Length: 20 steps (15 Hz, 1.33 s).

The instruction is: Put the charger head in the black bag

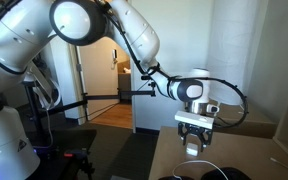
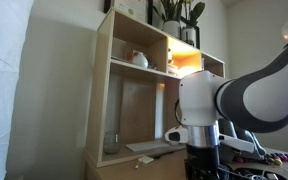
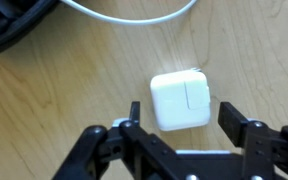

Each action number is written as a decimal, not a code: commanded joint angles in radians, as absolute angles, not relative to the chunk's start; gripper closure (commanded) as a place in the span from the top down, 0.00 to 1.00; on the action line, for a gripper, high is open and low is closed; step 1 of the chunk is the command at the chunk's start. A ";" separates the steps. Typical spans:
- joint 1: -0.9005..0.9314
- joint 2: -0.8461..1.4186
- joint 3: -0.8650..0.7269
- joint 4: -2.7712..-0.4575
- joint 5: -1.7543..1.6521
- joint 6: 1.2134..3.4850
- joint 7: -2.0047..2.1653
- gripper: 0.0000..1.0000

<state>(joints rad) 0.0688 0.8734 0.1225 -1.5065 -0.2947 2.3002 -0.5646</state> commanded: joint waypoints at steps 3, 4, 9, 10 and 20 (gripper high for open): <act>0.065 0.884 0.130 -1.471 -0.265 2.292 -0.558 0.34; 0.063 0.881 0.133 -1.472 -0.260 2.288 -0.559 0.27; 0.072 0.844 0.136 -1.516 -0.261 2.322 -0.545 0.27; 0.077 0.834 0.134 -1.528 -0.265 2.333 -0.534 0.27; 0.057 0.727 0.146 -1.655 -0.241 2.471 -0.458 0.27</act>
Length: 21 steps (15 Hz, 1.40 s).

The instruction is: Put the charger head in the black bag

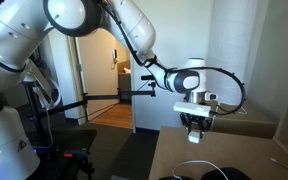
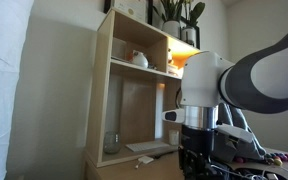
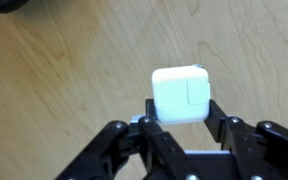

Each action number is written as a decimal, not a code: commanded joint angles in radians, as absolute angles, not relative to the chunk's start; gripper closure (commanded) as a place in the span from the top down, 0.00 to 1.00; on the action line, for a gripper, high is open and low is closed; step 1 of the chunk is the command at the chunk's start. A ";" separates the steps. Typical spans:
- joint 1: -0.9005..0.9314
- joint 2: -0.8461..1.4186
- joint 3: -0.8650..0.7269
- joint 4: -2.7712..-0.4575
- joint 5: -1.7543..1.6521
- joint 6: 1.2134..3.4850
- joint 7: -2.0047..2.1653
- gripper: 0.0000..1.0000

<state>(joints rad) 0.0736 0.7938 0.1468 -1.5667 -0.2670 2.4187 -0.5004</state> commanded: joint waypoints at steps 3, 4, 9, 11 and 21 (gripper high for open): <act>0.034 0.719 0.151 -1.680 -0.207 2.496 -0.453 0.27; 0.023 0.718 0.154 -1.688 -0.193 2.502 -0.456 0.27; -0.007 0.711 0.155 -1.713 -0.154 2.513 -0.460 0.27; -0.015 0.703 0.155 -1.727 -0.139 2.526 -0.454 0.27; -0.006 0.706 0.152 -1.721 -0.140 2.546 -0.462 0.52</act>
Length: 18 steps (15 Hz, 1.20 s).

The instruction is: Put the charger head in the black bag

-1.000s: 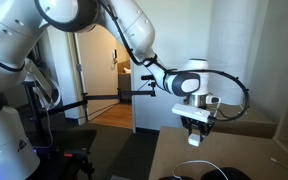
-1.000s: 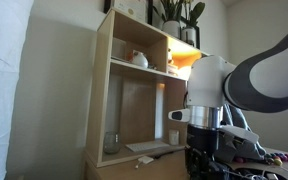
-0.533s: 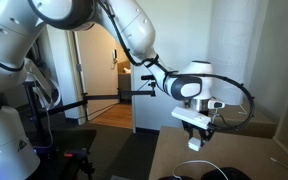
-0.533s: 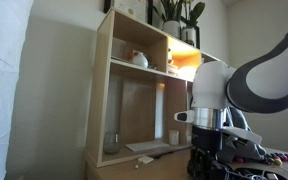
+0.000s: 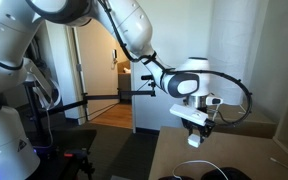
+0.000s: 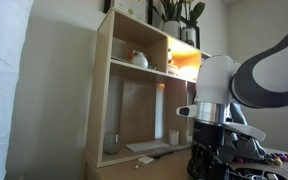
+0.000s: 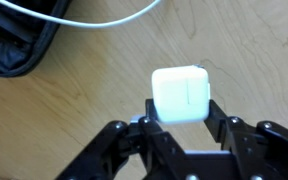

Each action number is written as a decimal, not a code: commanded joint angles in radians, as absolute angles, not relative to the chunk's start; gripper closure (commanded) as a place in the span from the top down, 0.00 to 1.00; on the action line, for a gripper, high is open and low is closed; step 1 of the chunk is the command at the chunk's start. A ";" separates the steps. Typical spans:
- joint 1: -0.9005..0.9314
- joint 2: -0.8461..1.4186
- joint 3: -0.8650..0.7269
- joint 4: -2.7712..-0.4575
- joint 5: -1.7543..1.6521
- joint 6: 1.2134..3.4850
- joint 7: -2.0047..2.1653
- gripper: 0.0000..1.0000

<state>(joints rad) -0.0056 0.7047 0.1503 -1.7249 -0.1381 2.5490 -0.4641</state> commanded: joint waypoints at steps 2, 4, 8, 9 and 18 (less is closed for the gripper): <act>-0.002 0.695 0.152 -1.731 -0.140 2.547 -0.462 0.52; -0.001 0.691 0.152 -1.738 -0.140 2.549 -0.462 0.52; -0.001 0.691 0.152 -1.739 -0.140 2.550 -0.462 0.52; -0.001 0.691 0.152 -1.739 -0.140 2.550 -0.462 0.52; 0.001 0.668 0.145 -1.761 -0.143 2.573 -0.444 0.27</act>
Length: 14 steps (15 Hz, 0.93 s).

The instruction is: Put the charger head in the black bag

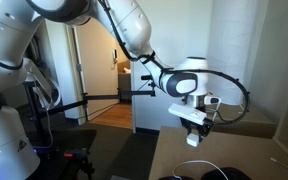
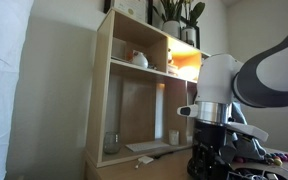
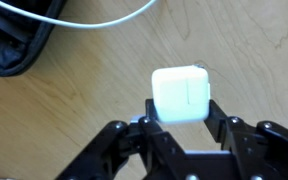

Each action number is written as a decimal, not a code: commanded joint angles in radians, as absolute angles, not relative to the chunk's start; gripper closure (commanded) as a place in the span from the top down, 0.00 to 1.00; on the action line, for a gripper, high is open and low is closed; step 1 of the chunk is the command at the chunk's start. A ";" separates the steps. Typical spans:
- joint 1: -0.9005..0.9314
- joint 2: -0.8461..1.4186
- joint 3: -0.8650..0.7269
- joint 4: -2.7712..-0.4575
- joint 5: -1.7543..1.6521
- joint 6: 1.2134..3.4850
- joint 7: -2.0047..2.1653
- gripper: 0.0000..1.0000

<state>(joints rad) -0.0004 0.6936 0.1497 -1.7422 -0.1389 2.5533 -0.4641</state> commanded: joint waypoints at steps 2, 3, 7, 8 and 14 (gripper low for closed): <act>-0.002 0.655 0.141 -1.773 -0.142 2.590 -0.437 0.27; -0.004 0.649 0.138 -1.777 -0.140 2.606 -0.431 0.27; -0.025 0.610 0.144 -1.814 -0.132 2.669 -0.434 0.27; -0.027 0.602 0.140 -1.821 -0.132 2.680 -0.427 0.27; -0.040 0.603 0.099 -1.813 -0.121 2.671 -0.342 0.27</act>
